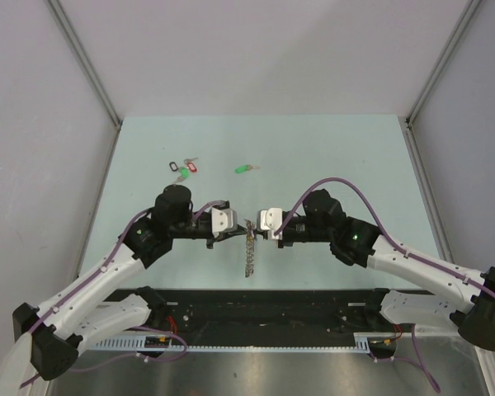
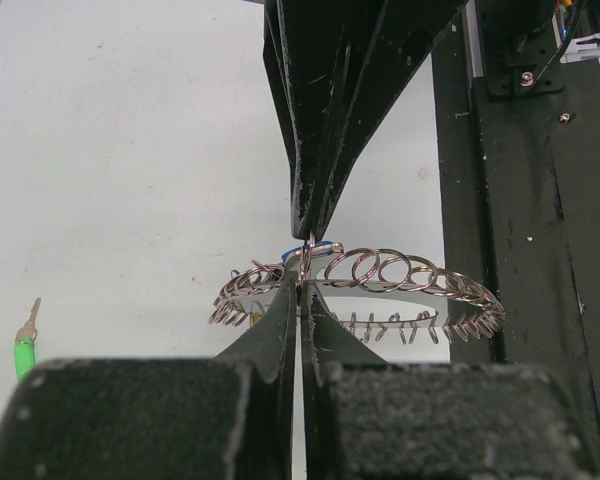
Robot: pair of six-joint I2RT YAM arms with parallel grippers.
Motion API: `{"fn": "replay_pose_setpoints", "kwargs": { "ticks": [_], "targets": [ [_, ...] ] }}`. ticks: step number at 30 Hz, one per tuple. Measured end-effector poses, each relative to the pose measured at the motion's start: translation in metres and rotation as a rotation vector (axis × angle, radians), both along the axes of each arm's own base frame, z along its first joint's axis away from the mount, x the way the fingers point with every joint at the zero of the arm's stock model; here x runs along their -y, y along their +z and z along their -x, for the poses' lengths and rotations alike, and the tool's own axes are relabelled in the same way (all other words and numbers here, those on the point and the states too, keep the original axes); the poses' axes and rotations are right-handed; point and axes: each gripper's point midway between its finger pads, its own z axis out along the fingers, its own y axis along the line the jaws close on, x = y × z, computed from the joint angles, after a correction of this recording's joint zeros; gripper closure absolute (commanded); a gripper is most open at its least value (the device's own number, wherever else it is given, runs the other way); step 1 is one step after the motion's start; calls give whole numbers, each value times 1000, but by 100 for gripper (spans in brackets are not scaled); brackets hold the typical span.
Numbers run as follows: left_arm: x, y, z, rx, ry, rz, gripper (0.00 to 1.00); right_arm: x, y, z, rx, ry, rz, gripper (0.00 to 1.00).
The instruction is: Put the keys on the keyring
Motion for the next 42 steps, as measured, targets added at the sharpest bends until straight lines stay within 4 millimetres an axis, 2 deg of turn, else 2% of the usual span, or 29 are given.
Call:
{"fn": "replay_pose_setpoints", "kwargs": {
  "ticks": [29,37,42],
  "targets": [
    [1,-8,-1,-70,14,-25,100,1,-5,1,14,-20,28,100],
    [0,-4,-6,-139,68,6,100,1,-3,-3,43,-38,29,100],
    [-1,6,-12,-177,94,56,100,2,0,-8,60,-55,25,100]
  ]
}}
